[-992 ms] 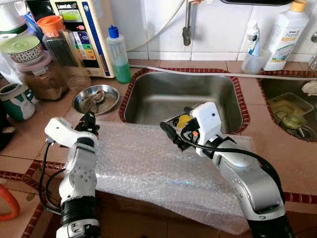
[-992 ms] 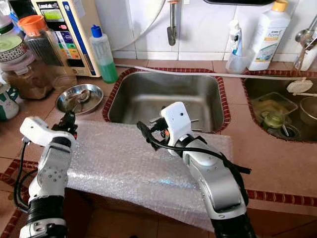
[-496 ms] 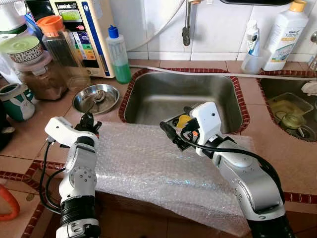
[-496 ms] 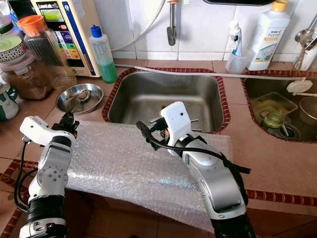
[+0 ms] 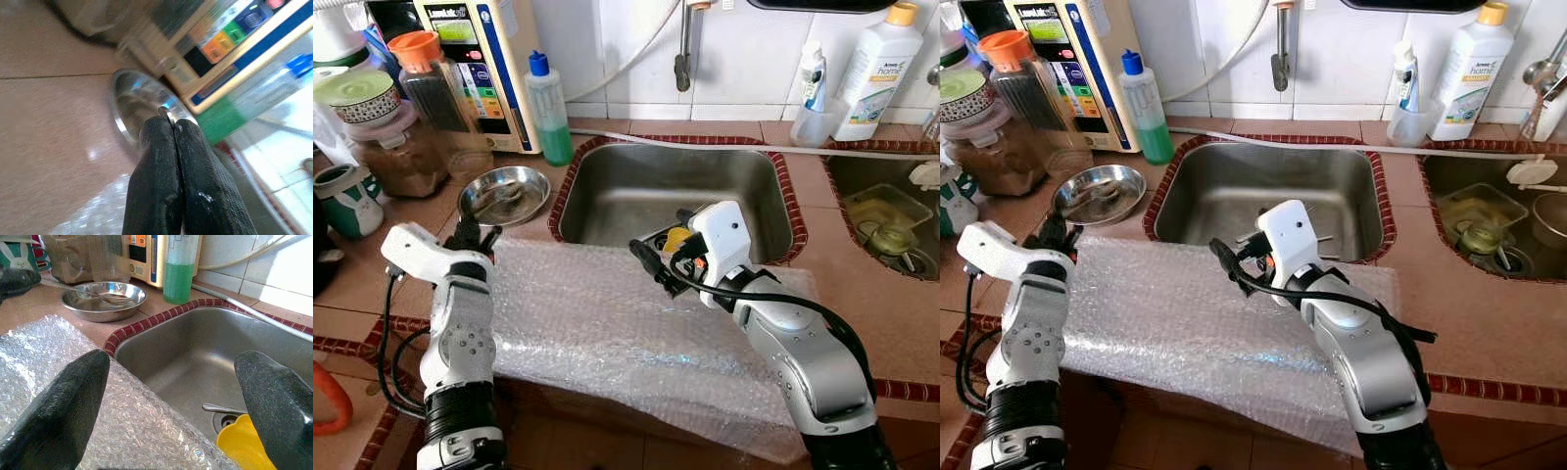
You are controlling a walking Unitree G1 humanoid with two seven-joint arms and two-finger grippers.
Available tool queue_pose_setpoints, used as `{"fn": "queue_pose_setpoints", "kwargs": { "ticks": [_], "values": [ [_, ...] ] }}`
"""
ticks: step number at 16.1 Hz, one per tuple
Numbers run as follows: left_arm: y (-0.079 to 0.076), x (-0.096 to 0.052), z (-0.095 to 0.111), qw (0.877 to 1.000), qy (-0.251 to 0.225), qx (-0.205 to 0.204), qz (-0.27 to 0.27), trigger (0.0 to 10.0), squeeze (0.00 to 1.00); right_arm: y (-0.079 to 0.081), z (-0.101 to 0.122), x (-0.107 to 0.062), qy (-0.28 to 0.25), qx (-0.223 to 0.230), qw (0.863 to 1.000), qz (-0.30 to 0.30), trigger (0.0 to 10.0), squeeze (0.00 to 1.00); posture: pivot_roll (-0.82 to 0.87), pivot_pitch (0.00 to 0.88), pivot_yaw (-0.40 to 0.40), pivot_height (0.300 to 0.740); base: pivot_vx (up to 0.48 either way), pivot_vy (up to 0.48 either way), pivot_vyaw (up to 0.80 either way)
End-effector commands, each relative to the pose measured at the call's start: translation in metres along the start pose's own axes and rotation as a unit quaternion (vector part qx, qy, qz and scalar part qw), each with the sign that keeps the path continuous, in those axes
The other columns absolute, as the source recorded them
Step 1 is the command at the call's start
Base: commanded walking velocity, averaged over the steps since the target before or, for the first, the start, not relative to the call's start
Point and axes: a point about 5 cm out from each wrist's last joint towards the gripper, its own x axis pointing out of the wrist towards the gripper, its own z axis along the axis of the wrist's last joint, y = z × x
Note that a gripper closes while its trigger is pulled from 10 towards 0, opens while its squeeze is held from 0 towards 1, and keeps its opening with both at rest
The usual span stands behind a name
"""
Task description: Kitchen organization
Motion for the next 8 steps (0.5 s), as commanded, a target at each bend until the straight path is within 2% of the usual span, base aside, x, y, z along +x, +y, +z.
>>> {"fn": "queue_pose_setpoints", "kwargs": {
  "ticks": [1,4,8],
  "values": [
    [-0.01,0.001,0.007,1.0,-0.015,-0.011,-0.024,0.0,0.0,0.003,0.005,0.002,-0.012,-0.005,1.0,0.011,10.0,0.0,-0.24,0.093,0.116,0.74,0.0,0.0,0.0],
    [-0.024,0.001,0.01,0.998,-0.019,-0.029,-0.06,0.0,0.0,-0.002,0.004,0.002,-0.015,0.006,1.0,-0.005,10.0,0.0,-0.24,0.096,0.115,0.74,0.0,0.0,0.0],
    [-0.024,0.0,0.008,0.997,-0.016,-0.03,-0.063,0.0,0.0,-0.007,0.004,0.002,-0.016,0.005,1.0,-0.017,10.0,0.0,-0.24,0.096,0.116,0.74,0.0,0.0,0.0]
  ]
}}
